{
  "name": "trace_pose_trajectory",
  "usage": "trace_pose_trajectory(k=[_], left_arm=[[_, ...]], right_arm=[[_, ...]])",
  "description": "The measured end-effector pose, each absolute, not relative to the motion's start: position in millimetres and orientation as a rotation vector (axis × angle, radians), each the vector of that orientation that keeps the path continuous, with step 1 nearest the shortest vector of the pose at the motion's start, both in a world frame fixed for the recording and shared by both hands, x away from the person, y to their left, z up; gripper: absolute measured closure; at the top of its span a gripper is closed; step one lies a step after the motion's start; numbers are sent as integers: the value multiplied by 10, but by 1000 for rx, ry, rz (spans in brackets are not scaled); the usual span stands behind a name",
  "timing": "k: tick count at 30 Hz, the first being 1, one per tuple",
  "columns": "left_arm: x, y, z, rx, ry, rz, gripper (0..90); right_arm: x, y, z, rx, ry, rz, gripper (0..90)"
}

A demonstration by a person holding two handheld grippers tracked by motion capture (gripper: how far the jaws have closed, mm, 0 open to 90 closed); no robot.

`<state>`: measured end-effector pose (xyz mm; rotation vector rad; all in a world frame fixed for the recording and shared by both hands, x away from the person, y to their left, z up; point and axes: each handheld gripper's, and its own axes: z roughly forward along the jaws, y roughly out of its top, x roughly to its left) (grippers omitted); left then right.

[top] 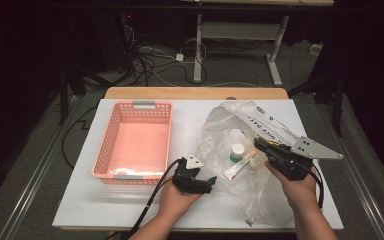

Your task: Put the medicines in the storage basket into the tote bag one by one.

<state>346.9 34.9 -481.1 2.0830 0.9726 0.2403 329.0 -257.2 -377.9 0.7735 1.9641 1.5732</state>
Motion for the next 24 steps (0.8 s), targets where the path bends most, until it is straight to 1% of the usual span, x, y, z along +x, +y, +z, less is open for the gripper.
trace_pose_trajectory(k=[1, 2, 5, 7, 10, 11, 12, 14, 15, 16, 17, 18, 19, 20, 22, 24], left_arm=[[3513, 326, -4809, 2089, 979, 249, 183], [3557, 298, -4810, 2094, 990, 264, 153], [3703, 250, -4827, 2096, 1064, 249, 152], [3765, 241, -4824, 2077, 1084, 248, 155], [3834, 217, -4832, 2087, 1105, 246, 218], [3830, 204, -4832, 2095, 1080, 247, 265], [3820, 184, -4831, 2113, 1058, 260, 366], [3799, 154, -4831, 2132, 1051, 297, 487], [3796, 158, -4831, 2130, 1040, 288, 553], [3798, 167, -4833, 2143, 981, 242, 656], [3779, 140, -4832, 2170, 928, 244, 767], [3751, 104, -4831, 2201, 869, 255, 808], [3722, 73, -4830, 2221, 835, 280, 870], [3703, 63, -4829, 2230, 823, 299, 877], [3692, 73, -4826, 2223, 808, 294, 882], [3673, 118, -4809, 2173, 808, 301, 884]], right_arm=[[3291, -2573, -3781, 775, 1964, 1573, 900], [3291, -2572, -3783, 776, 1965, 1572, 900], [3294, -2561, -3790, 775, 1971, 1572, 900], [3296, -2559, -3792, 772, 1970, 1570, 900], [3299, -2562, -3796, 777, 1972, 1569, 900], [3302, -2563, -3800, 775, 1973, 1567, 900], [3301, -2560, -3803, 778, 1975, 1568, 900], [3301, -2555, -3806, 776, 1977, 1568, 900], [3301, -2553, -3806, 776, 1977, 1569, 900], [3301, -2553, -3806, 775, 1978, 1569, 900], [3300, -2551, -3806, 773, 1978, 1567, 900], [3297, -2549, -3806, 773, 1980, 1566, 900], [3296, -2548, -3806, 773, 1980, 1566, 900], [3294, -2549, -3805, 772, 1979, 1567, 900], [3291, -2554, -3802, 777, 1977, 1566, 900], [3292, -2560, -3801, 776, 1974, 1567, 900]])
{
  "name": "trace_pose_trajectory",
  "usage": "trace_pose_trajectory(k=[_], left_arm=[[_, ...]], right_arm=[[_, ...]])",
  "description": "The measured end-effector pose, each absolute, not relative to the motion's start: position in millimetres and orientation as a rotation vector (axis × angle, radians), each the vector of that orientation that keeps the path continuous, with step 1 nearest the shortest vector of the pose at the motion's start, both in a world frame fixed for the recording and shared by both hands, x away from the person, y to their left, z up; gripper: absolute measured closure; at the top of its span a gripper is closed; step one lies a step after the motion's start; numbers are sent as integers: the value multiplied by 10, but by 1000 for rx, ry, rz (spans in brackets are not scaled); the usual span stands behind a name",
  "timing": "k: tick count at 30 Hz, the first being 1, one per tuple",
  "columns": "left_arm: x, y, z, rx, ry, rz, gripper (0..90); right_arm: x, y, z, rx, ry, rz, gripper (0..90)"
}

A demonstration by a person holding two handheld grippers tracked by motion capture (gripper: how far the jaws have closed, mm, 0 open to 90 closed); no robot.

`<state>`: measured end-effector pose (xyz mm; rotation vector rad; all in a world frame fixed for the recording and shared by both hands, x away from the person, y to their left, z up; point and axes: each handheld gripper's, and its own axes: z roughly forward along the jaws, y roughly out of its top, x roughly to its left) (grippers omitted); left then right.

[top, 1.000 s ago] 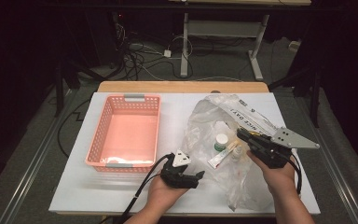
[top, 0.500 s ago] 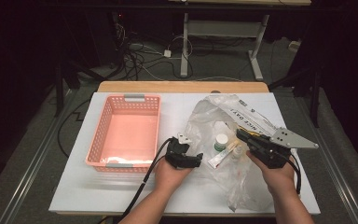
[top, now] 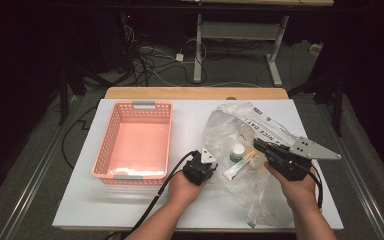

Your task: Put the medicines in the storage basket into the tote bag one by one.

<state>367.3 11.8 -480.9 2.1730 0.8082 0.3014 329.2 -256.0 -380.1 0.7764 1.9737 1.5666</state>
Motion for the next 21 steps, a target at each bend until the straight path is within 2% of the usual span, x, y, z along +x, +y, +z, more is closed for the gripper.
trace_pose_trajectory(k=[8, 16, 21], left_arm=[[3563, 330, -4691, 2030, 830, 345, 885], [3462, 333, -4606, 1976, 794, 354, 884], [3446, 295, -4427, 1943, 761, 361, 885]], right_arm=[[3293, -2589, -3807, 781, 1958, 1562, 900], [3300, -2596, -3814, 792, 1954, 1557, 900], [3295, -2602, -3810, 799, 1950, 1557, 900]])
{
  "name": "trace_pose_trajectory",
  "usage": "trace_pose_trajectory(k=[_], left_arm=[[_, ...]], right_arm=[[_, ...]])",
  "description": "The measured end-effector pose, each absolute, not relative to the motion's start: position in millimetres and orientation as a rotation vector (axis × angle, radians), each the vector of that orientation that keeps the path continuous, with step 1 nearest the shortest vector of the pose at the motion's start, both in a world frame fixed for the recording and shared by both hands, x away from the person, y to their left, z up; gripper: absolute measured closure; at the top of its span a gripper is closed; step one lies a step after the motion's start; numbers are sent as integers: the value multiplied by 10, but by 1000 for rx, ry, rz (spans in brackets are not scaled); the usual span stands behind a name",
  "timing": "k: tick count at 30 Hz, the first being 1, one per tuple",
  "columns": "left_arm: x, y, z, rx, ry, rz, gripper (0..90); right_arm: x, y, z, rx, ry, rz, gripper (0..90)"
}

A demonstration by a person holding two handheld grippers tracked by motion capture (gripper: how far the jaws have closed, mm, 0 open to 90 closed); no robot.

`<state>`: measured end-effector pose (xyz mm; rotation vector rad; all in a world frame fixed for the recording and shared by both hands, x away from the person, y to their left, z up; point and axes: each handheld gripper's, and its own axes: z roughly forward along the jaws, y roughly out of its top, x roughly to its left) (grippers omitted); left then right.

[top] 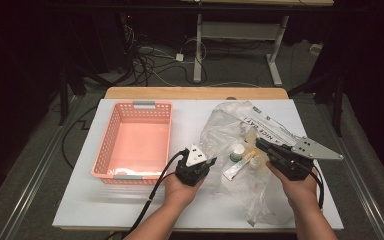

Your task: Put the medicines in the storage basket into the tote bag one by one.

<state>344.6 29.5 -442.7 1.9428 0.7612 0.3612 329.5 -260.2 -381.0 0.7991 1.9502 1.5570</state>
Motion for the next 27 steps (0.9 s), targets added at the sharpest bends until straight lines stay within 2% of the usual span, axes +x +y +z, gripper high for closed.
trace_pose_trajectory(k=[8, 14, 17, 18, 23, 27], left_arm=[[3433, 273, -4071, 1916, 719, 422, 884], [3437, 298, -4118, 1955, 717, 389, 872], [3337, 316, -4267, 1961, 789, 353, 601], [3285, 331, -4333, 1967, 812, 354, 543], [3144, 396, -4658, 2030, 885, 297, 427], [3308, 263, -4723, 2021, 905, 224, 293]], right_arm=[[3270, -2646, -3740, 790, 1907, 1586, 900], [3281, -2637, -3723, 794, 1900, 1578, 900], [3272, -2625, -3733, 791, 1908, 1577, 900], [3266, -2622, -3738, 788, 1911, 1573, 900], [3251, -2600, -3760, 780, 1926, 1571, 900], [3246, -2573, -3760, 765, 1939, 1566, 900]])
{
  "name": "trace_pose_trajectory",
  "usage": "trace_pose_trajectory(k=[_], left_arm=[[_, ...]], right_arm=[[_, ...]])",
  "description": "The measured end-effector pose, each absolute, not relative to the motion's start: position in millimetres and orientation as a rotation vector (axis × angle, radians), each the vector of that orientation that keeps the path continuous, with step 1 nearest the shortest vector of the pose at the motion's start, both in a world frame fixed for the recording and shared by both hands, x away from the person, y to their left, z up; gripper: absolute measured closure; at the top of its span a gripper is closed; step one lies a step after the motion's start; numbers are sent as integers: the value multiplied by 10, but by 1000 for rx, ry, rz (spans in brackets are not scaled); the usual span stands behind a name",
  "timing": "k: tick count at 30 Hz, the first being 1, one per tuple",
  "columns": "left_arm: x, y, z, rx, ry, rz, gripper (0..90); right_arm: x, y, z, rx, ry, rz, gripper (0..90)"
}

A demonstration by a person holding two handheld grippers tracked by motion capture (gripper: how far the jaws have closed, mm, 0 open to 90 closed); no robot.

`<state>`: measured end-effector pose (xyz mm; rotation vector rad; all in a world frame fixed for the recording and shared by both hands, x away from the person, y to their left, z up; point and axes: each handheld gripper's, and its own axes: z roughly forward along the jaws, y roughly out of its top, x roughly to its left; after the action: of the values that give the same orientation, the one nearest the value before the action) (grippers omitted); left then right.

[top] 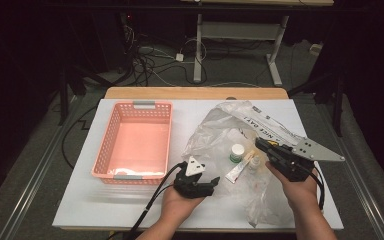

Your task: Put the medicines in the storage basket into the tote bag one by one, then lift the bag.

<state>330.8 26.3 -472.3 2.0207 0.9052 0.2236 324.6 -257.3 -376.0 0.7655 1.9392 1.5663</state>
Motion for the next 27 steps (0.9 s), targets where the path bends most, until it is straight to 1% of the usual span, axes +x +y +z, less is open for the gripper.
trace_pose_trajectory(k=[3, 4, 5, 6, 8, 10, 13, 15, 17, 21, 27], left_arm=[[3474, 100, -4738, 2033, 915, 185, 291], [3508, 46, -4741, 2039, 904, 184, 318], [3533, 8, -4749, 2030, 892, 162, 372], [3545, -22, -4757, 2038, 882, 155, 443], [3542, -73, -4782, 2078, 890, 195, 644], [3534, -75, -4795, 2080, 904, 219, 881], [3481, -56, -4740, 2032, 887, 217, 885], [3458, -8, -4660, 2021, 854, 265, 885], [3424, 12, -4566, 1983, 849, 260, 886], [3438, 115, -4283, 1941, 785, 329, 885], [3526, 218, -3763, 1862, 724, 414, 885]], right_arm=[[3252, -2558, -3769, 765, 1944, 1563, 900], [3257, -2557, -3772, 762, 1944, 1563, 900], [3257, -2560, -3776, 768, 1948, 1560, 900], [3258, -2562, -3779, 773, 1947, 1564, 900], [3266, -2570, -3787, 770, 1945, 1561, 900], [3273, -2585, -3796, 777, 1946, 1561, 900], [3273, -2604, -3804, 784, 1941, 1558, 900], [3270, -2613, -3798, 790, 1931, 1558, 900], [3267, -2624, -3777, 793, 1919, 1558, 900], [3310, -2646, -3668, 788, 1866, 1548, 900], [3460, -2668, -3378, 789, 1774, 1520, 900]])
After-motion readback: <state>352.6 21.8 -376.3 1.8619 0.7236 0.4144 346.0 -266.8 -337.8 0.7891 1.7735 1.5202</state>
